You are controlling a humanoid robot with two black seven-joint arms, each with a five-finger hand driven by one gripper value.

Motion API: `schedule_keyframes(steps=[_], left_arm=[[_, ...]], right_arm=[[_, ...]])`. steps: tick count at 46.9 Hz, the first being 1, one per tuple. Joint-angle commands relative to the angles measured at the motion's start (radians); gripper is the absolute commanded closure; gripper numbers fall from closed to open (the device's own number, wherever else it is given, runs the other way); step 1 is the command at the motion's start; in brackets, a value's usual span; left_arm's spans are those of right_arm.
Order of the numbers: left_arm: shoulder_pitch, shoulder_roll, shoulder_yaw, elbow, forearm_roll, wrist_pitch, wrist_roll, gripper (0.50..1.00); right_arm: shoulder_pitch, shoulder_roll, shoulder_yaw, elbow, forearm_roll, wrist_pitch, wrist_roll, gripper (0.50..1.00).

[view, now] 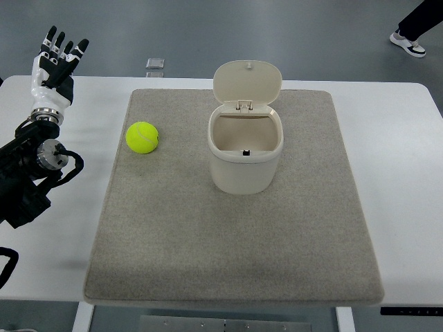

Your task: Put tennis ball into box with left hand

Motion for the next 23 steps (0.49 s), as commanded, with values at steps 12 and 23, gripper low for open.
schedule_keyframes(steps=[12, 23], left_arm=[[0.0, -0.002, 0.0, 0.004, 0.0, 0.002, 0.0, 0.512], [-0.006, 0.001, 0.005, -0.005, 0.003, -0.003, 0.0, 0.512]], right_arm=[[0.0, 0.0, 0.0, 0.0, 0.0, 0.0, 0.0, 0.599], [0.0, 0.0, 0.0, 0.0, 0.0, 0.0, 0.0, 0.597]])
